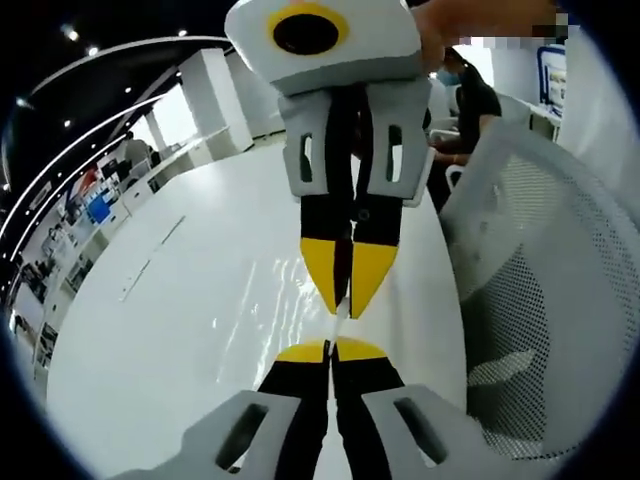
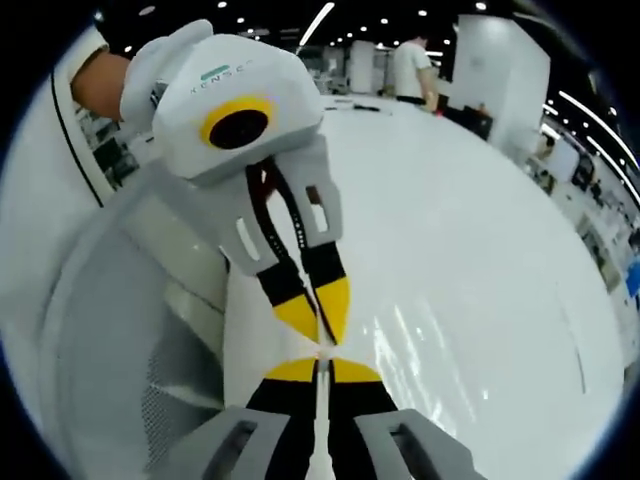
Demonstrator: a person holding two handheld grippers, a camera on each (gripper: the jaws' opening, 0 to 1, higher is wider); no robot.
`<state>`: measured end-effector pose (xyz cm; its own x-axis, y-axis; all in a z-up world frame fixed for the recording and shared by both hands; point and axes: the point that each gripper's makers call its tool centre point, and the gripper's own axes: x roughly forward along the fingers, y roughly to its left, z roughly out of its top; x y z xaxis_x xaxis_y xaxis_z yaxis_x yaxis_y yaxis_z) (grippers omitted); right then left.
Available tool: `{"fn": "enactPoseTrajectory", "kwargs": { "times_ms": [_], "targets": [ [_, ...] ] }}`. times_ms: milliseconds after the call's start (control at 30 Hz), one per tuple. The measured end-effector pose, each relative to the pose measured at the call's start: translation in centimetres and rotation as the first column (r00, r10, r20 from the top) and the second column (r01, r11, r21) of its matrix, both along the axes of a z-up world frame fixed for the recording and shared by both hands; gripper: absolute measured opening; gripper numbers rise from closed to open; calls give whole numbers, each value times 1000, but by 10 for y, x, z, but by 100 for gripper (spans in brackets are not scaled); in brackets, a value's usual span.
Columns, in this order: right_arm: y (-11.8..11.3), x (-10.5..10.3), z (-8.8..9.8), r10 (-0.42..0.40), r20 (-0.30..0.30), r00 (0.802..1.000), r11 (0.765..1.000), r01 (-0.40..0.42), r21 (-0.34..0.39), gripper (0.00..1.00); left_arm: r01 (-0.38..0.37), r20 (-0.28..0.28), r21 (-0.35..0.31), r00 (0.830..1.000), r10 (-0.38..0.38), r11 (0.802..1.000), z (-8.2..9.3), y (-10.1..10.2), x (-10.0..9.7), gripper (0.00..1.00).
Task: Open the resealable bag by pulling the two sides of the seal apart until the entire bag opening is separated and visibly accessible.
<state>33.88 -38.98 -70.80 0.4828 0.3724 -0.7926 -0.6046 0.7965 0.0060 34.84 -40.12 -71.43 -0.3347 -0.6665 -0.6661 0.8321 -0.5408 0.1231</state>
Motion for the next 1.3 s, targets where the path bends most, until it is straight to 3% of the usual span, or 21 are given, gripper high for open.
{"fn": "enactPoseTrajectory", "kwargs": {
  "times_ms": [33, 67, 367, 667, 900, 967, 1100, 1200, 1300],
  "targets": [
    [0, 0, 0, -2, -1, 1000, 1000, 2, -1, 0, 0, 1, -1, 1000, 0, 1000, 0, 0, 0, 0],
    [0, 0, 0, -3, -4, 1000, 1000, 3, -7, 0, 40, 66, -51, 997, -37, 998, 2, -4, 2, 0],
    [0, 1, 3, -18, -8, 1000, 1000, 18, 2, 0, 23, 24, -63, 999, -21, 998, 4, -1, 2, 2],
    [2, 1, -2, -11, -25, 1000, 1000, 11, -8, 0, 64, 6, -83, 998, -64, 995, 14, 1, -5, 0],
    [0, 2, -2, -12, -31, 999, 1000, 11, -6, 0, 105, 32, -81, 994, -103, 991, 12, 0, -9, 0],
    [-2, 3, -3, 41, 3, 999, 998, -40, -53, 0, 107, 22, -96, 994, -106, 990, 15, -4, -10, 0],
    [-6, 2, -4, -11, -3, 1000, 999, 11, -31, 0, 83, 17, -95, 996, -82, 992, 14, -6, -9, 0],
    [-15, -6, -12, -10, -24, 1000, 997, 8, -72, 0, 86, 26, -87, 996, -84, 993, 11, -4, -6, 0],
    [-21, -11, -12, -38, -30, 999, 997, 36, -68, 0, 71, 14, -85, 997, -70, 994, 11, -3, 0, 0]
  ]
}}
